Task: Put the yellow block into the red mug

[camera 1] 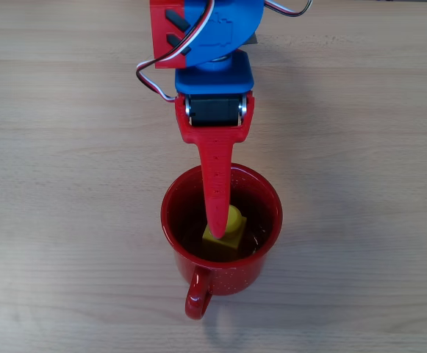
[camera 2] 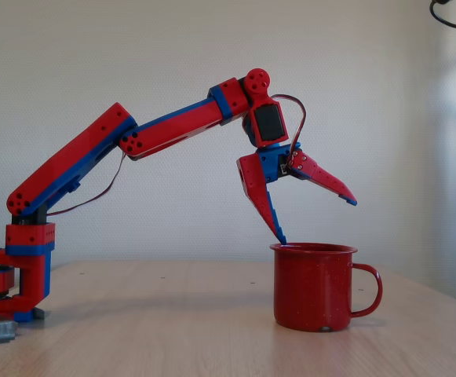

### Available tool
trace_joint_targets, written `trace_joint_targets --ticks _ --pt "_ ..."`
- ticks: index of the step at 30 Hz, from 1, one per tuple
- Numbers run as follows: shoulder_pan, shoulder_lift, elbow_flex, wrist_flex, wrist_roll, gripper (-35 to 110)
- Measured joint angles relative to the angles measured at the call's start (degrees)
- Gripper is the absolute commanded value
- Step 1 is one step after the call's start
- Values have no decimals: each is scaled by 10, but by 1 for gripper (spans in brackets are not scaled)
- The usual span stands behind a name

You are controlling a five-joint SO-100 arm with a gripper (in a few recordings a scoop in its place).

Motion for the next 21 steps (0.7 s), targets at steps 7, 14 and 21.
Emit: trace_joint_targets --ticks 7,14,21 --pt "0 6 13 0 0 0" --pt "0 89 28 0 9 0" --pt "0 148 59 -11 9 0"
